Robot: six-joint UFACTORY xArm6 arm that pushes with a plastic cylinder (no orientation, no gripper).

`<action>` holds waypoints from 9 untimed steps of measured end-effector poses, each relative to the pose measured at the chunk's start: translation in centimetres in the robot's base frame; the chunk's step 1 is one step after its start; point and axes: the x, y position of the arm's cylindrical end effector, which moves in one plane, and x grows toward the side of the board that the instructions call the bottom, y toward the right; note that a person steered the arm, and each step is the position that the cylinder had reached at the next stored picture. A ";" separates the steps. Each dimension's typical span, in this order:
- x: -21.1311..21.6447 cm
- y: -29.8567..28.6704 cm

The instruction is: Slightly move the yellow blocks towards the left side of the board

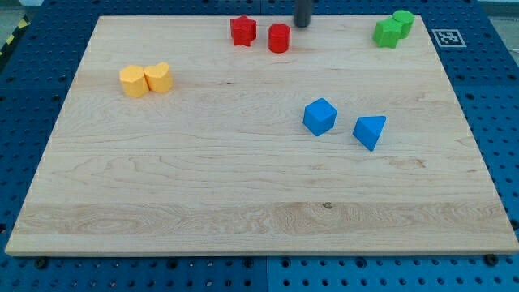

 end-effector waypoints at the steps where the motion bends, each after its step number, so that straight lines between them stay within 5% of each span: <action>1: 2.4 1.6; 3: 5.9 -1.4; 6: 5.5 -9.2; 9: 12.9 -9.2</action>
